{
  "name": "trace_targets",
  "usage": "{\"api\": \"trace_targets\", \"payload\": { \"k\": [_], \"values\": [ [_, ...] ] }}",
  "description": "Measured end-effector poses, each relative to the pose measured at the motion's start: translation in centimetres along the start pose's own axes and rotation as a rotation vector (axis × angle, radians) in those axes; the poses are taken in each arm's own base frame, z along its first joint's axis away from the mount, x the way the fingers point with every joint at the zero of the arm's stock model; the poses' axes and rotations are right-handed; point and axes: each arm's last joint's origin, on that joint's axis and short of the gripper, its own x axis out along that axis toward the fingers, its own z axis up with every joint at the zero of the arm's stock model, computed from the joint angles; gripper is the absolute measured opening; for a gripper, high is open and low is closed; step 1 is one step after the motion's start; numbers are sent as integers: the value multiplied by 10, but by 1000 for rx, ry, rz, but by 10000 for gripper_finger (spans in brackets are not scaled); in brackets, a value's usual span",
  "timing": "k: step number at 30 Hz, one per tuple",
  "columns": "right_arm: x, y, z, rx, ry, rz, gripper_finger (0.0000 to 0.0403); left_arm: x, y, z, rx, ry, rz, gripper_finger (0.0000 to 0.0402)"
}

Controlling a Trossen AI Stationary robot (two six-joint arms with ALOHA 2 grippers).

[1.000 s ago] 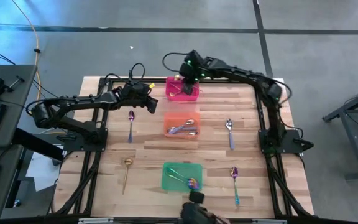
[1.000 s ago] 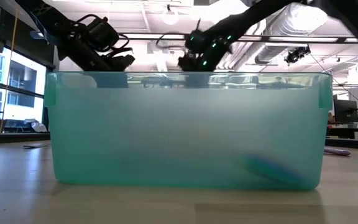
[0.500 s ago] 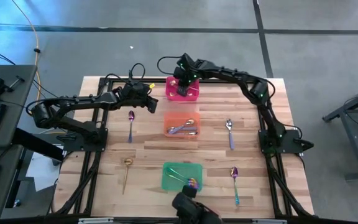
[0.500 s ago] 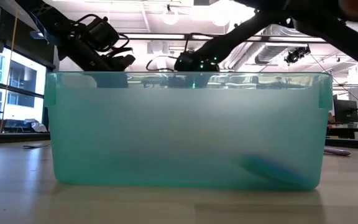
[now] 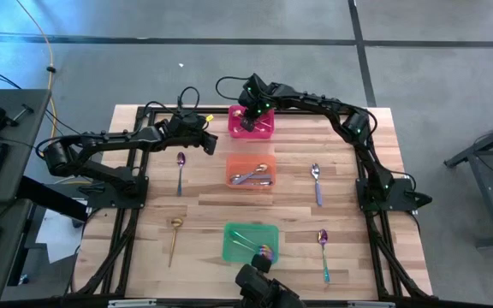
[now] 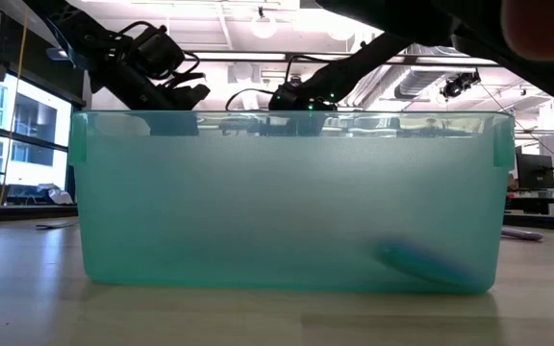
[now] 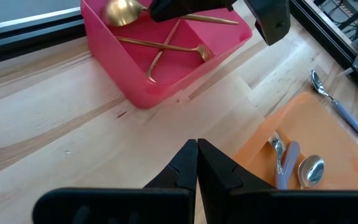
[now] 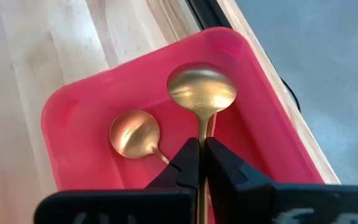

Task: Sort silverware by color (type)
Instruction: Put the gold spoon into the red bin, then put the blue spoon into the green bin

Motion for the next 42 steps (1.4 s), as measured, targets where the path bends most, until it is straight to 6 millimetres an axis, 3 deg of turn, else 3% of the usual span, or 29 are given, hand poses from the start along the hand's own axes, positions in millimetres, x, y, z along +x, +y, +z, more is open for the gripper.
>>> {"api": "trace_targets", "payload": {
  "k": [5, 13, 16, 19, 23, 32, 42],
  "values": [
    [0, -1, 0, 33, 11, -72, 5, 0, 0, 0, -1, 0, 0, 0],
    [-3, 0, 1, 107, 13, -66, 75, 0, 0, 0, -18, -1, 4, 0],
    [-15, 3, 8, 96, 2, -45, 84, -1, 0, 0, -18, 1, 5, 0],
    [-36, 8, 19, 71, -45, -33, 66, -7, -1, 0, -18, 11, 7, 0],
    [-56, 10, 30, 14, -128, 12, 11, -22, -5, -2, -10, 27, 11, 0],
    [-62, 13, 47, -14, -303, 71, 3, -53, -17, -12, -19, 32, 84, 0],
    [-59, 30, 56, -35, -389, 153, 0, -57, -25, -29, -14, 103, 166, 0]
  ]
}}
